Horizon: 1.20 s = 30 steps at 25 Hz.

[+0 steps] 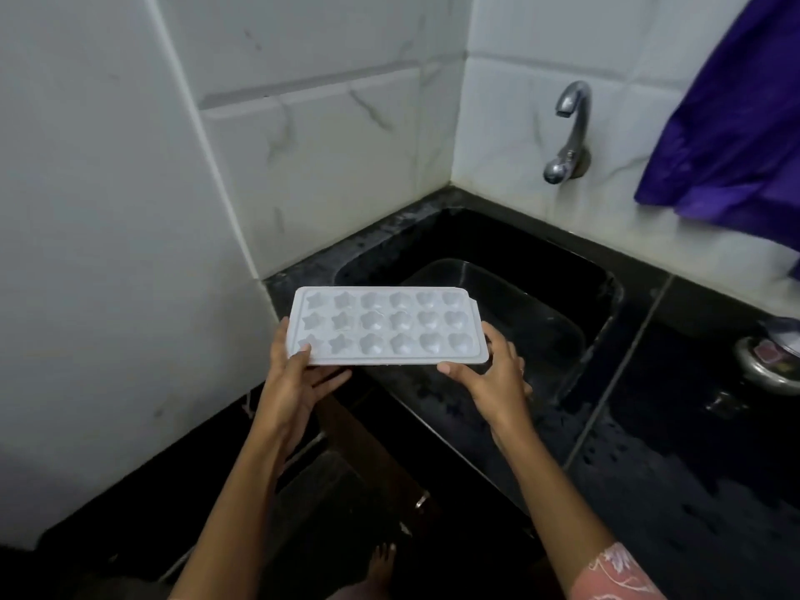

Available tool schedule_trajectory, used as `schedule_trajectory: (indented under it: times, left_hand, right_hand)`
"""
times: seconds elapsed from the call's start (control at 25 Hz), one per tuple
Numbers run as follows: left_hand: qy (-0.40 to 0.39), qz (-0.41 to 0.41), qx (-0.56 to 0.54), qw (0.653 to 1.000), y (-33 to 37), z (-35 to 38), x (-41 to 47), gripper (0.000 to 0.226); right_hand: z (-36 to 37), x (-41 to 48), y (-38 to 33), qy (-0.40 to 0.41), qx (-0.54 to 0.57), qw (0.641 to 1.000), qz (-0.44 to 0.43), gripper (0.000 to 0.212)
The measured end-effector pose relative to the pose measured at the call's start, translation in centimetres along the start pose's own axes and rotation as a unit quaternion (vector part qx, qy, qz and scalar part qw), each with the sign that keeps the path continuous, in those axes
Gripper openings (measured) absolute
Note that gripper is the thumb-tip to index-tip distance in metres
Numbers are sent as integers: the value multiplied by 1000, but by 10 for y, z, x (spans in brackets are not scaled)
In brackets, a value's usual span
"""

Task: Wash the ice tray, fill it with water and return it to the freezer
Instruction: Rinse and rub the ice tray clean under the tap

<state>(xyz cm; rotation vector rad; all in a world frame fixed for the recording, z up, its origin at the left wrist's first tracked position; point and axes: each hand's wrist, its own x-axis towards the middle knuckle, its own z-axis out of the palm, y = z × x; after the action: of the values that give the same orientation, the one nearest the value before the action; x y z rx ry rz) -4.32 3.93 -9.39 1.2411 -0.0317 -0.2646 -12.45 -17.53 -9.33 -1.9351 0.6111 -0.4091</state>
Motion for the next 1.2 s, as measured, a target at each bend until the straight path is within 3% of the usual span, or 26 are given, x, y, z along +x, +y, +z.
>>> schedule_trajectory:
  times: [0.64, 0.92, 1.0, 1.08, 1.2]
  left_hand:
    - [-131, -79, -49, 987, -8, 130, 179, 45]
    - [-149, -115, -66, 980, -31, 172, 224, 42]
    - [-147, -118, -63, 980, -37, 177, 234, 44]
    - [-150, -115, -62, 980, -40, 178, 241, 44]
    - [-152, -121, -64, 979, -44, 177, 250, 43]
  right_hand:
    - [-21, 109, 27, 222, -19, 970, 99, 77]
    - [-50, 139, 23, 231, -66, 956, 167, 84]
    - [-62, 160, 10, 284, -103, 941, 156, 73]
    - [-72, 196, -6, 301, -144, 939, 88, 47]
    - [-80, 266, -27, 212, -175, 961, 16, 31]
